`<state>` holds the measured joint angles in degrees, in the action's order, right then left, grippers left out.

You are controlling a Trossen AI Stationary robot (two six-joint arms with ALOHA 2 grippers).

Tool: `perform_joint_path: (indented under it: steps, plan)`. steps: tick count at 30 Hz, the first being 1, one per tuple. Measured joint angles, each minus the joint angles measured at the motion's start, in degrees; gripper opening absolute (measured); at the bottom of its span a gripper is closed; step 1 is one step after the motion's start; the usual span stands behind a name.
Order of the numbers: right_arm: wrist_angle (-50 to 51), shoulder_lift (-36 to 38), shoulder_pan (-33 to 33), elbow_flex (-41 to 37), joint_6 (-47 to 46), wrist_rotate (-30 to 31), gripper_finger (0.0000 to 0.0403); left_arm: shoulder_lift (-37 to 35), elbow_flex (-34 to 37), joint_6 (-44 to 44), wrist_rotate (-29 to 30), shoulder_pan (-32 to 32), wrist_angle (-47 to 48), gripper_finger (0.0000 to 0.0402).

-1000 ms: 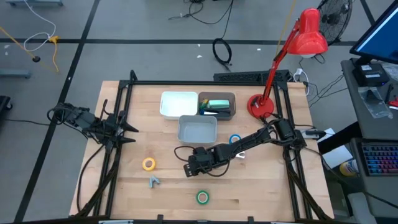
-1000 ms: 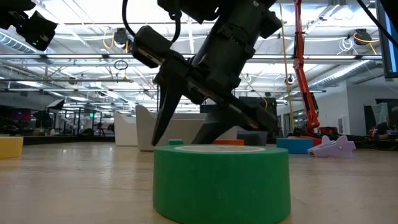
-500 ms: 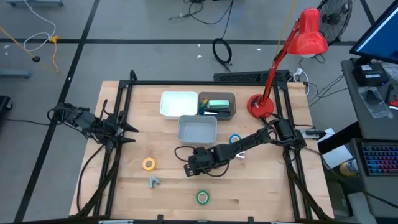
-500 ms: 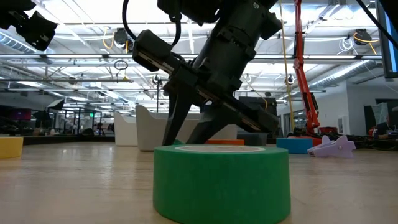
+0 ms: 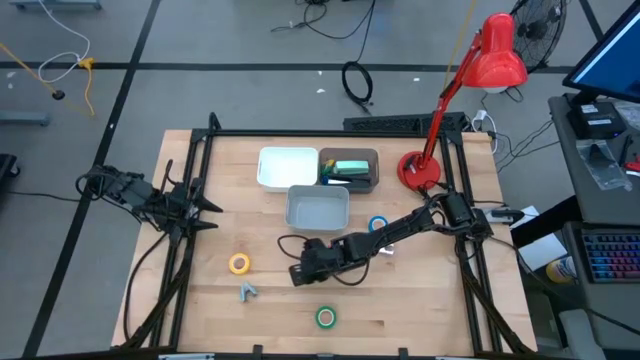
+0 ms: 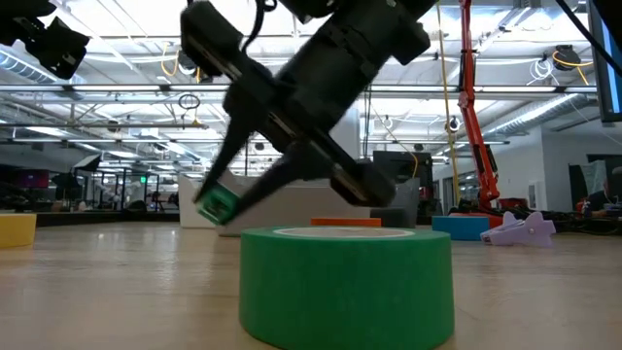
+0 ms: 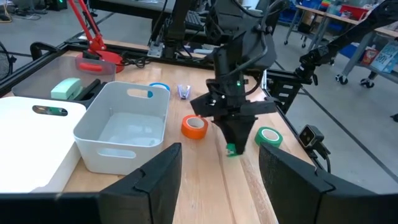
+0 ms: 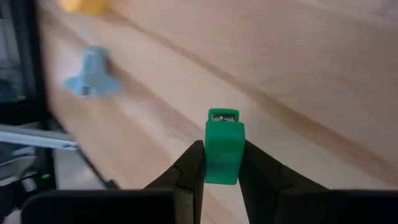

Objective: Pick and place Stapler, Stapler remover, tape
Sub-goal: Put the green stapler into the black bin

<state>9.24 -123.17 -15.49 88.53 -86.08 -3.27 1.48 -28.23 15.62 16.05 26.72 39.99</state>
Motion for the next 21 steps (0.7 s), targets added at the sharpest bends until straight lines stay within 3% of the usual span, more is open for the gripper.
perform_joint_path:
  steps: [5, 14, 21]
  plan:
    - [-5.0, 0.0, 0.0, 0.0, 0.0, 0.0, 0.0066, 0.0, 0.0, 0.2, 0.1, 0.0, -1.4, 0.0214]
    - [-4.8, 4.1, 0.0, 0.0, 1.5, 0.3, 0.0066, 0.0, 0.0, 1.4, 0.1, 0.0, -1.3, 0.0214]
    - [-4.6, 10.5, 1.0, 0.0, 7.4, 6.2, 0.0067, 0.0, 0.0, 5.2, 0.1, 0.0, -1.4, 0.0214]
